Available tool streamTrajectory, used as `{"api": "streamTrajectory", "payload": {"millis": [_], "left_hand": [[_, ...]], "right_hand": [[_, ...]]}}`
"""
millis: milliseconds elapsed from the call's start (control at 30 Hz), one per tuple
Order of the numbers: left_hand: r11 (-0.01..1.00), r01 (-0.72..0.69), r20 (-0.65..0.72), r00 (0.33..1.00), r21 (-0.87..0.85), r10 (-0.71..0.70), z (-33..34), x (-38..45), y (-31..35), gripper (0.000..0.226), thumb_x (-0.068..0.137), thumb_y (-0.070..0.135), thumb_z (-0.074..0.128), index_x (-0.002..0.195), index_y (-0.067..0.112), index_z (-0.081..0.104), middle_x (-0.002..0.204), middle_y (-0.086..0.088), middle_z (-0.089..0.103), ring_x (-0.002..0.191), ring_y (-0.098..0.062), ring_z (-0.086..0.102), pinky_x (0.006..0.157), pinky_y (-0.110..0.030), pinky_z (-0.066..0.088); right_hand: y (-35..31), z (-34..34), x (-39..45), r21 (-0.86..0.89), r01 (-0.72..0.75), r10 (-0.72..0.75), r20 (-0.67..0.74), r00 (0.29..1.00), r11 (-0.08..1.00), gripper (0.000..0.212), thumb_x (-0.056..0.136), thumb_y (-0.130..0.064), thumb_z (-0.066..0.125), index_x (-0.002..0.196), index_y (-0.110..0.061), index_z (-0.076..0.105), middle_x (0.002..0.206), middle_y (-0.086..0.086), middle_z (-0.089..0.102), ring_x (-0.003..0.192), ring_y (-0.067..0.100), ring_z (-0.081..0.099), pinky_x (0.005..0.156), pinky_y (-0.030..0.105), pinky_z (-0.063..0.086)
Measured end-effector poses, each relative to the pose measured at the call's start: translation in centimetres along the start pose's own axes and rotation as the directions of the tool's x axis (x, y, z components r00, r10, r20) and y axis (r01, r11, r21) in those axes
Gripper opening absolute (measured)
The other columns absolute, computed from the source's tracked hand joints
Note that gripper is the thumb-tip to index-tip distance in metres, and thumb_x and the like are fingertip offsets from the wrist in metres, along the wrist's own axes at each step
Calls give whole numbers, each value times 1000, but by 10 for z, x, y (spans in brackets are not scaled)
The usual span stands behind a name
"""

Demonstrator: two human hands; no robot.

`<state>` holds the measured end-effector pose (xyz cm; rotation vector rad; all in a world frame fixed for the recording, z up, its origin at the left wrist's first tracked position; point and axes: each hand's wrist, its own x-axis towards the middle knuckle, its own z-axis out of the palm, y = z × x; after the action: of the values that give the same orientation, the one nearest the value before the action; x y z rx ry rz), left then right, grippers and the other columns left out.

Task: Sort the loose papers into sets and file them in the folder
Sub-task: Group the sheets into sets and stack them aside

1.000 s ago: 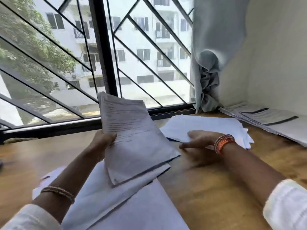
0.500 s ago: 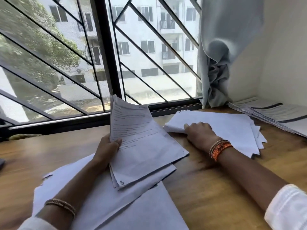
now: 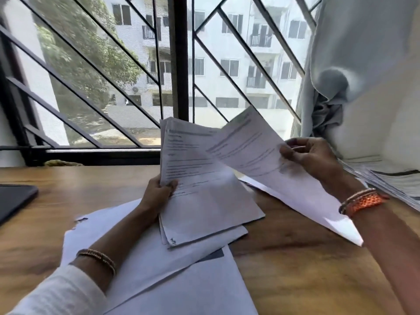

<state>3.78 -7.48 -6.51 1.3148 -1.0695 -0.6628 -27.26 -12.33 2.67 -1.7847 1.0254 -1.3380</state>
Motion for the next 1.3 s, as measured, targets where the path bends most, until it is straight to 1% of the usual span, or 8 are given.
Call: {"api": "streamTrajectory", "payload": {"millis": [100, 233, 333, 433, 567, 900, 1100, 1300], "left_hand": [[996, -75, -87, 993, 40, 79, 2, 2, -4, 30, 75, 20, 59, 104, 12, 60, 99, -8, 63, 90, -24, 58, 81, -34, 46], [993, -81, -166, 984, -84, 66, 2, 8, -8, 22, 90, -7, 55, 112, -5, 60, 99, -12, 60, 89, -25, 55, 75, -31, 44], [986, -70, -171, 984, -148, 44, 5, 7, -8, 15, 90, -9, 53, 101, -2, 60, 68, -5, 63, 62, -14, 58, 48, -14, 46], [990, -35, -145, 989, -137, 15, 5, 8, -10, 14, 90, -11, 50, 84, -1, 57, 43, 10, 56, 38, 2, 49, 40, -10, 39], [995, -28, -101, 995, -93, 19, 3, 8, -10, 31, 90, -13, 48, 76, 11, 62, 51, 12, 63, 47, 1, 55, 45, -12, 43], [989, -72, -104, 993, -129, 59, 8, 5, -7, 15, 92, -6, 50, 101, 0, 60, 77, -3, 61, 66, -14, 54, 49, -10, 46], [984, -16, -95, 996, -176, -1, 5, 6, -8, 17, 92, -1, 54, 108, 2, 60, 87, -7, 64, 76, -20, 59, 56, -19, 53], [953, -7, -159, 986, -304, -43, -16, 13, 15, 15, 94, 8, 55, 109, 11, 55, 92, -2, 61, 76, -15, 57, 61, -23, 47]], "right_hand": [[-25, -3, 3, 274, 24, -28, 9, 1000, 961, 28, 49, -39, 76, 69, -19, 74, 63, -6, 70, 50, 3, 59, 45, 15, 48], [-14, 18, 16, 274, 37, -26, -45, 999, 961, 8, 72, -22, 73, 76, -16, 69, 62, -5, 70, 49, 2, 59, 46, 16, 48], [12, 35, 20, 216, 39, -29, -46, 998, 976, 4, 85, -10, 67, 81, -11, 67, 62, -6, 70, 54, 1, 59, 51, 16, 49], [32, 44, 22, 205, -24, 33, -44, 998, 979, 4, 85, -14, 68, 82, -12, 68, 65, -3, 71, 59, 6, 63, 58, 23, 53], [42, 51, 24, 227, -51, 66, -58, 996, 973, 4, 83, -17, 70, 81, -14, 70, 76, 1, 72, 71, 15, 63, 70, 33, 53], [49, 41, 26, 179, -60, 75, -77, 994, 982, 4, 84, -20, 70, 81, -16, 69, 76, -2, 72, 72, 13, 65, 68, 30, 55], [56, 25, 35, -198, -14, -31, -222, 975, 980, 8, 87, -23, 69, 82, -16, 70, 79, 6, 70, 73, 18, 63, 68, 28, 50], [52, -33, 31, -552, -58, -317, -560, 765, 832, 15, 87, -21, 66, 95, -10, 74, 92, 19, 72, 90, 34, 67, 72, 36, 50]]}}
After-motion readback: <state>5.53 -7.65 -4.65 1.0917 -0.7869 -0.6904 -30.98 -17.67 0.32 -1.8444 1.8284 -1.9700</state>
